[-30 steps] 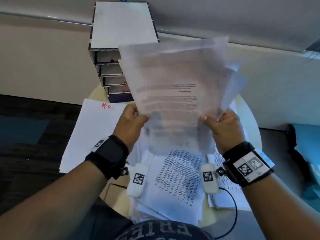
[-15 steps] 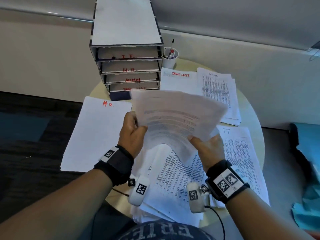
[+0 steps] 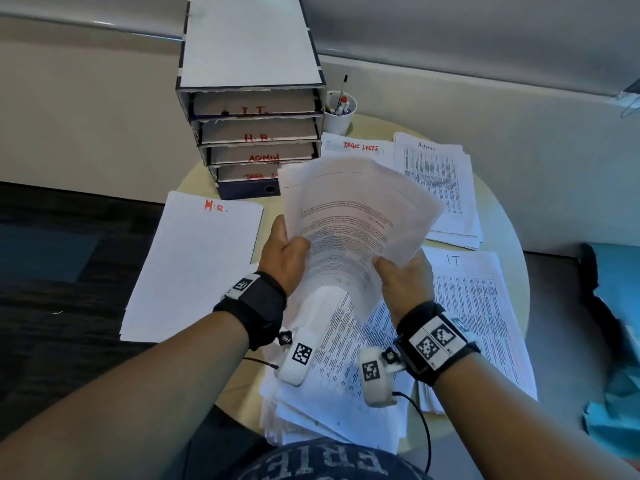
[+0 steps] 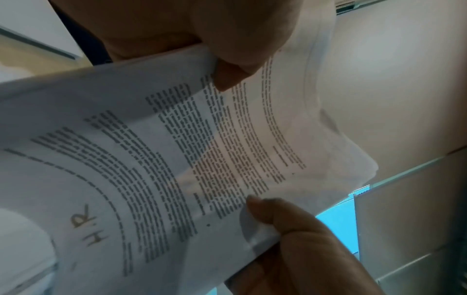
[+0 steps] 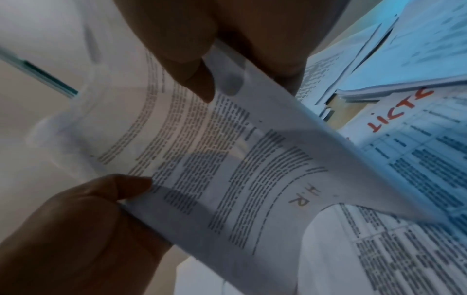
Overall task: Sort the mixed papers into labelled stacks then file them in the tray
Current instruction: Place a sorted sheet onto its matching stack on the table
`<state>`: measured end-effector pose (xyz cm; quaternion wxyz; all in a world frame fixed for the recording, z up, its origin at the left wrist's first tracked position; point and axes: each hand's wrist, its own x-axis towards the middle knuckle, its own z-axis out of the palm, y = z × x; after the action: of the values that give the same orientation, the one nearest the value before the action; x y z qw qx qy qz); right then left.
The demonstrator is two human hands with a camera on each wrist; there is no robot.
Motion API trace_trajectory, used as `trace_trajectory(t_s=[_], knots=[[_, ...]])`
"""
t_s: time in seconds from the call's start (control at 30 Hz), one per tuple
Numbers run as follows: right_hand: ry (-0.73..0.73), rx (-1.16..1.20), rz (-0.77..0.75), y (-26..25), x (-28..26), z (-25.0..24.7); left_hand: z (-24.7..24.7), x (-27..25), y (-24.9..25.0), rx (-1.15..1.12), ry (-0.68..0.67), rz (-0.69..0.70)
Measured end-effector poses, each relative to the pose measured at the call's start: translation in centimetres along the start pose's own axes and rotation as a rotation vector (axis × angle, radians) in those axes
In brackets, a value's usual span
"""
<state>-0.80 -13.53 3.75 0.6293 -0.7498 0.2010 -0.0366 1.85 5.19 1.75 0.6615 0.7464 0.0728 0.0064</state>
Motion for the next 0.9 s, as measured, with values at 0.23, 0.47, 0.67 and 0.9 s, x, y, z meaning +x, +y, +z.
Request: trace_trajectory(t_s=[0.23,0.47,0.67,0.9], knots=[[-0.222,-0.571,-0.386,-4.9,1.0,-1.7,-7.0,1.7,5.1,0.261,0.177,0.187],[-0.500,-0.801,-0.845,-10.4,0.6,1.2,-12.8,-2.1,7.9,0.761,-0.188,0.458],[-0.300,-0.706,-0.909,-10.7,-0.2,4.7,-17.3,-5.5,2.8,0.159,0.104,-0.094],[-0.319,-0.809,-0.379,-0.8,0.4,3.2,-22.7,-8.8,-8.6,-0.296,0.517,-0.679]])
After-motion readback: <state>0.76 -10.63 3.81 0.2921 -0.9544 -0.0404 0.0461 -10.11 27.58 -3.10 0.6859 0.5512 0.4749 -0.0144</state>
